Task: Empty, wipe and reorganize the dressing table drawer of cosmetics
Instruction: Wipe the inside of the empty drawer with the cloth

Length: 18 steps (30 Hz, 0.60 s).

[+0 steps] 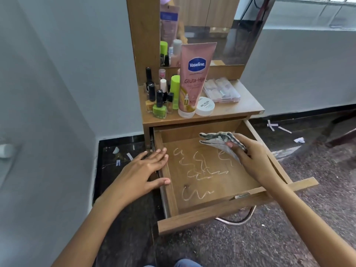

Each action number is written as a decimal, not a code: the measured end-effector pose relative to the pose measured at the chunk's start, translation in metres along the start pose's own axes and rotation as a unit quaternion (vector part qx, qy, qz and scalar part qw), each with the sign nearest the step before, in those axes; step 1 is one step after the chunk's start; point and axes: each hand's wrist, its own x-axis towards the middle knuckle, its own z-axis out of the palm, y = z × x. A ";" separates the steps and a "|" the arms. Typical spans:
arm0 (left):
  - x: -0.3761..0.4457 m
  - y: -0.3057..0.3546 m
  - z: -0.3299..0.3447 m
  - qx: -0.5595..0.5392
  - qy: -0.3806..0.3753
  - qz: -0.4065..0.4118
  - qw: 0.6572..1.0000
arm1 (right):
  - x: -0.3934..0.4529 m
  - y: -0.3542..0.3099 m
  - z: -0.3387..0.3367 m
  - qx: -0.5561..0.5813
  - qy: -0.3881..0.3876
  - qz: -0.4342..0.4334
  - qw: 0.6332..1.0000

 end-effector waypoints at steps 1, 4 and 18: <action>0.000 0.001 -0.001 0.006 -0.001 -0.001 1.000 | 0.003 -0.001 0.001 -0.012 -0.013 -0.007 1.000; -0.001 0.003 -0.001 0.012 -0.002 -0.002 1.000 | 0.014 -0.001 0.004 -0.037 -0.037 -0.034 0.998; -0.004 0.009 -0.005 0.010 -0.007 -0.013 1.000 | 0.028 0.064 0.050 -0.262 -0.434 -0.073 0.859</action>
